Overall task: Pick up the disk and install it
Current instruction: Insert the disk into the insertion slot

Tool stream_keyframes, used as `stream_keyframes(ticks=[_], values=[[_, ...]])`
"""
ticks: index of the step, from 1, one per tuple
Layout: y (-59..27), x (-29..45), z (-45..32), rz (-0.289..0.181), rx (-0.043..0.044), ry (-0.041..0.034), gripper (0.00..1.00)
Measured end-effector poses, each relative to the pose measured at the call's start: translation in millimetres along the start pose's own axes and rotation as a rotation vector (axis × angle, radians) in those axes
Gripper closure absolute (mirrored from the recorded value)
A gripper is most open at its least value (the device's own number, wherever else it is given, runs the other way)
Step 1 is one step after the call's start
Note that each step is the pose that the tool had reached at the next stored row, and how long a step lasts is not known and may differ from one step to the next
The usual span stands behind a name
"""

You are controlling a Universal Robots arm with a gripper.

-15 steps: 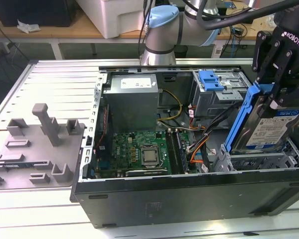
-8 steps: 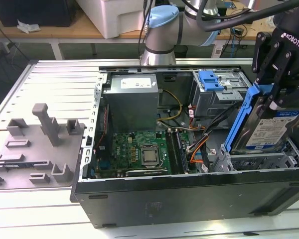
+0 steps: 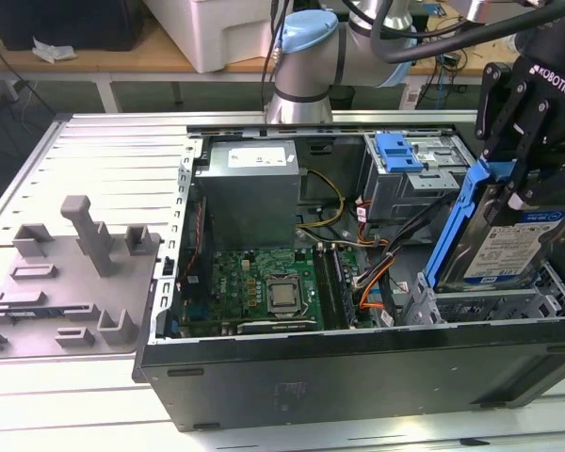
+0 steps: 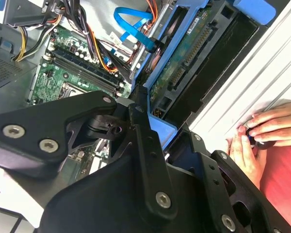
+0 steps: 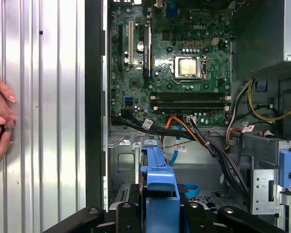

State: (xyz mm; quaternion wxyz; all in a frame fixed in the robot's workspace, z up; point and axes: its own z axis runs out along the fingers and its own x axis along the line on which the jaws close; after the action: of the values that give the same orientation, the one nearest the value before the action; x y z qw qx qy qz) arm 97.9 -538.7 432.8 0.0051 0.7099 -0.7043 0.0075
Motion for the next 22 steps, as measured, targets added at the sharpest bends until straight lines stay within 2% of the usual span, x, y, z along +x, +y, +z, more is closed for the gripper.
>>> stream_keyframes(ticks=[22], values=[[0.0, -0.1, 8.4, 0.0, 0.0001, 0.0001, 0.64]])
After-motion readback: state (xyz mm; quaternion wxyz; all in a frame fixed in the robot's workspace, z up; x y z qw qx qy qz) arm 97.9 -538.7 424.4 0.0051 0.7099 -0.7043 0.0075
